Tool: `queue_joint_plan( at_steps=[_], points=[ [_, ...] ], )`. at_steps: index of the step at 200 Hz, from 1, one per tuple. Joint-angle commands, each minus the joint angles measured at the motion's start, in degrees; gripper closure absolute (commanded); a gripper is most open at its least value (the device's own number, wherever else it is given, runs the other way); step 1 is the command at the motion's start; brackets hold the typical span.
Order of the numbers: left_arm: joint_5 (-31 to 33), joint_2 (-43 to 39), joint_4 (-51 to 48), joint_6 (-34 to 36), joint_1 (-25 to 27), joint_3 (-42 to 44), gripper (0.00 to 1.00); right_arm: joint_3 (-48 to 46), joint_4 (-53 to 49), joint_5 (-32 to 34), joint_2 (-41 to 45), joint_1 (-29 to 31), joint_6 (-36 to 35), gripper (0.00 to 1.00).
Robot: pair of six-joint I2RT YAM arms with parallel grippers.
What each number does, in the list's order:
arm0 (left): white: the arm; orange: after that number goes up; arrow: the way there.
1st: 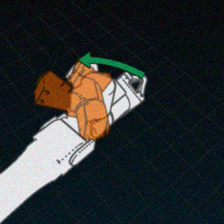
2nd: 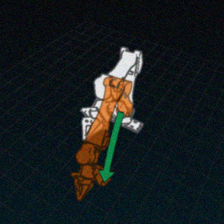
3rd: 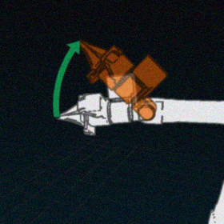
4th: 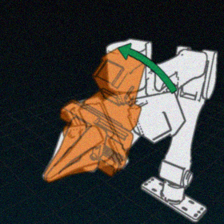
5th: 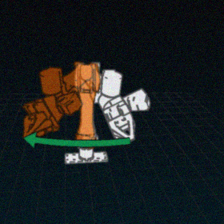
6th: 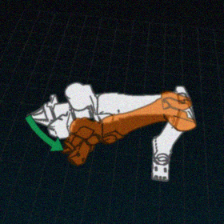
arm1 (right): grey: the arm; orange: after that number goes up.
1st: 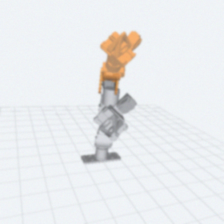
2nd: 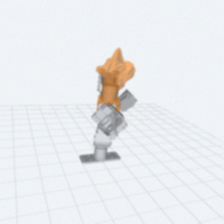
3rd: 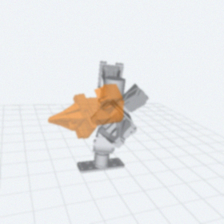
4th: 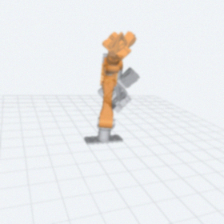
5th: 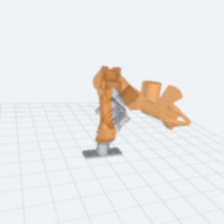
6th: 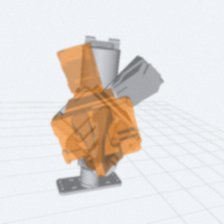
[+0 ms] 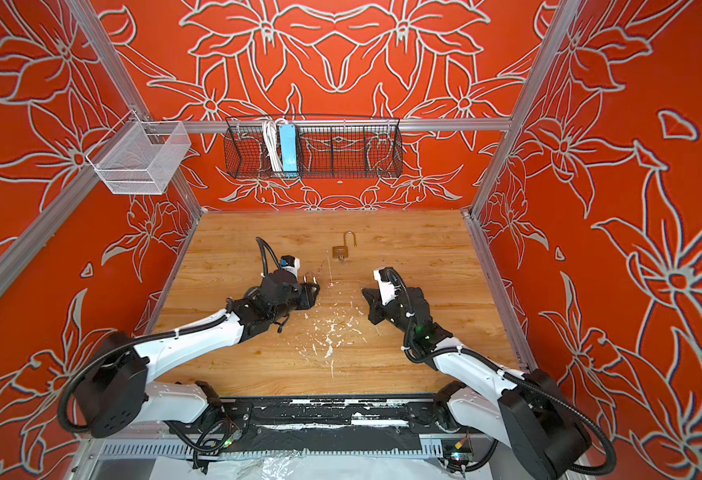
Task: Unlock with the key
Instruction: 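Lift the padlock with the left gripper while right gripper moves toward it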
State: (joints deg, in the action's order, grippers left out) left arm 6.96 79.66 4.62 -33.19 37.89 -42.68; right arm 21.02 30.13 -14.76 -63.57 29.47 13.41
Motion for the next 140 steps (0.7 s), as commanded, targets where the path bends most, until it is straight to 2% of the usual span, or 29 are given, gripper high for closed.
queue_joint_plan(
  at_steps=[1, 33, 60, 69, 82, 98, 110, 140],
  points=[
    [-4.88, 1.11, 7.16, 1.97, 0.17, -0.85, 1.0, 2.1, 2.19, -3.38, -1.31, -0.04, -1.68, 1.0],
    [-4.83, 1.58, 9.13, 0.98, 0.16, 0.36, 1.0, 2.98, 2.21, -6.96, -2.17, 1.03, -2.4, 1.0],
    [4.05, -0.32, 7.27, -9.12, 0.16, 1.44, 1.0, 3.27, 3.84, -8.9, -4.32, 1.54, -0.19, 1.0],
    [5.71, -1.61, 9.36, -11.5, 0.14, 3.08, 1.0, 3.72, 4.41, -10.12, -5.49, 1.95, 0.58, 1.0],
    [5.65, -3.5, 16.86, -13.54, 0.16, 7.42, 1.0, 4.4, 4.85, -10.75, -7.47, 2.92, 0.65, 1.0],
    [6.64, -4.74, 24.47, -20.34, 0.09, 12.53, 1.0, 5.53, 5.41, -11.99, -10.02, 4.23, 0.67, 1.0],
    [6.0, -5.47, 25.47, -23.29, 0.16, 13.49, 1.0, 6.21, 5.41, -12.61, -11.18, 5.29, 0.12, 1.0],
    [3.76, -6.37, 26.82, -24.86, 0.17, 13.86, 1.0, 6.87, 5.99, -12.54, -12.51, 6.79, -0.01, 1.0]
  ],
)
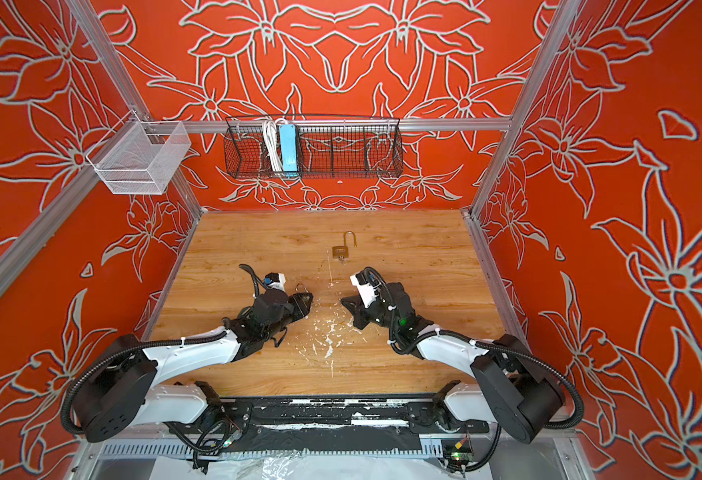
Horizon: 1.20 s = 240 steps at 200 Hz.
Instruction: Unlock with the key
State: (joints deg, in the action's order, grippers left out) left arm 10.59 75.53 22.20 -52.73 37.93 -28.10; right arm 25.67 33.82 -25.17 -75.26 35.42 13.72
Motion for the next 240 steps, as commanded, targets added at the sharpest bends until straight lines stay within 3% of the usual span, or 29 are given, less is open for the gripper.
queue_joint_plan(
  at_steps=[1, 42, 93, 145, 240],
  points=[
    [0.13, -2.28, 9.3, -5.43, 0.12, -0.64, 1.0, 2.25, 2.26, -2.24, -0.87, 0.86, -0.29, 1.0],
    [2.86, -2.64, 13.71, -9.56, 0.16, 2.61, 1.0, 4.57, 0.3, -4.99, -3.63, 1.12, -0.03, 1.0],
    [-1.29, -0.89, 12.06, -8.36, 0.12, 0.06, 1.0, 6.79, 1.04, -6.55, -7.97, 3.0, 0.56, 1.0],
    [-3.47, 2.31, 18.8, -11.7, 0.12, 1.91, 1.0, 9.21, 1.41, -7.17, -12.42, 5.31, 0.87, 1.0],
    [-4.34, 1.55, 17.19, -12.05, 0.12, 1.48, 1.0, 10.08, -2.2, -1.08, -11.96, 5.31, -0.27, 1.0]
  ],
)
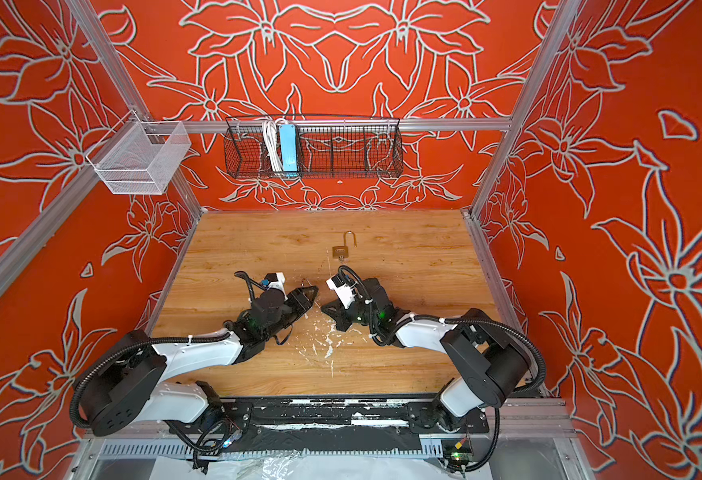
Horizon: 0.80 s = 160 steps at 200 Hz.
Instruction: Unlock with the key
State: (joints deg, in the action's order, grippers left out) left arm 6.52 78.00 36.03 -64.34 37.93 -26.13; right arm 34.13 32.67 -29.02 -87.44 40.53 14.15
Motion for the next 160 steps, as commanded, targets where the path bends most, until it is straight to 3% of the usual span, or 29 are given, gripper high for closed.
queue_joint_plan(
  at_steps=[1, 122, 160],
  points=[
    [-0.28, -0.92, 3.35, -0.44, 0.12, -0.5, 1.0, 1.59, -1.08, 2.84, 0.19, 0.18, -0.71, 1.0],
    [-0.12, 0.98, 5.36, -0.17, 0.12, -0.15, 1.0, 1.09, 0.01, 1.71, 0.87, -0.31, 0.09, 1.0],
    [4.24, -0.3, 7.86, 0.12, 0.12, 2.14, 1.0, 1.18, -0.23, 1.47, 1.05, -0.28, -0.09, 1.0]
  ],
)
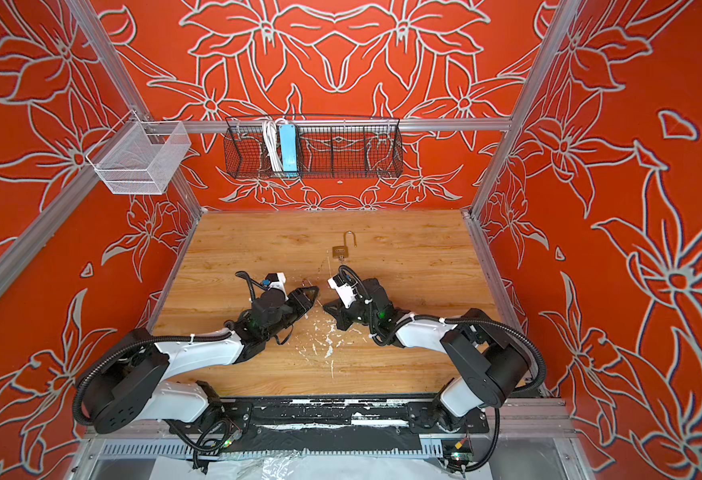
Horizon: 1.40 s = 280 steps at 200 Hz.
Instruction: Unlock with the key
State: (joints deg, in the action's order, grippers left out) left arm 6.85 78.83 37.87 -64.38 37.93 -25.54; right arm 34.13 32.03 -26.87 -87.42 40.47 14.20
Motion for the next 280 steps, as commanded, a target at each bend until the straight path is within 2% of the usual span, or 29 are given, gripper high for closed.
queue_joint_plan(
  at_steps=[1, 20, 57, 280],
  points=[
    [3.98, -1.22, 6.05, 0.24, 0.12, 1.63, 1.0, 1.19, 0.4, -0.7, 1.02, -0.21, -0.13, 1.0],
    [5.45, -2.08, 5.82, 0.83, 0.12, 2.12, 1.0, 1.15, 0.44, -0.65, 0.92, -0.22, 0.09, 1.0],
    [3.27, -0.4, 6.43, 0.94, 0.3, 1.19, 1.0, 1.28, 0.4, -0.81, 0.68, -0.22, 0.13, 1.0],
    [2.29, 2.33, 9.88, 1.74, 2.93, 0.73, 1.0, 3.01, 1.44, -2.48, -2.84, -0.22, 2.42, 1.0]
  ],
)
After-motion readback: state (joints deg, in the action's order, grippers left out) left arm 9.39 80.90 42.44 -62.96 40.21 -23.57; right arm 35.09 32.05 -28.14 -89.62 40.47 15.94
